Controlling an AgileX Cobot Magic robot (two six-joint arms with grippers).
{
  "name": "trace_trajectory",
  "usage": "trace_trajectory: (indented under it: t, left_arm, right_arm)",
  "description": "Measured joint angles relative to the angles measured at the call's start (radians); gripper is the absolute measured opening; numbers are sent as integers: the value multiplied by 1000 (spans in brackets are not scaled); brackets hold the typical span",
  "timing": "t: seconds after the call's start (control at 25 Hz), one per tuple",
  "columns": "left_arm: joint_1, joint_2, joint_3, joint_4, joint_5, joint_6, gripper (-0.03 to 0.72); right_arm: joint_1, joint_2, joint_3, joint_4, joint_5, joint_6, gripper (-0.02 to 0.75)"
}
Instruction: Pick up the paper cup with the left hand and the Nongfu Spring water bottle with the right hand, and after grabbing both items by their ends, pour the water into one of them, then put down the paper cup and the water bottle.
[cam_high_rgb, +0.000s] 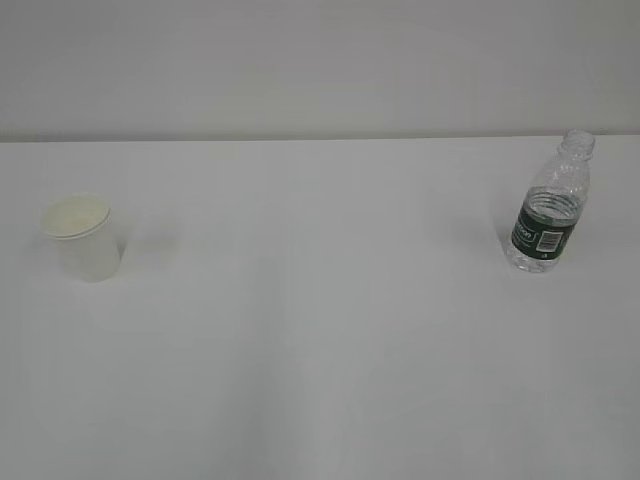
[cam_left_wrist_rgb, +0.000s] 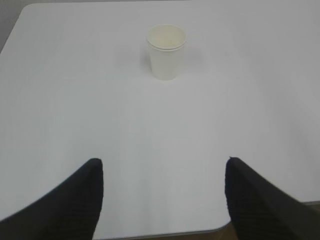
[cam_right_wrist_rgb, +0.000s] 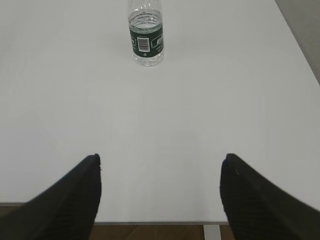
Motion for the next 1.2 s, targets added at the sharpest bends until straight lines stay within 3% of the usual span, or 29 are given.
trace_trajectory:
  t: [1.2]
  left_arm:
    - [0,0,0,0,0,0,540]
  right_arm:
    - [0,0,0,0,0,0,554]
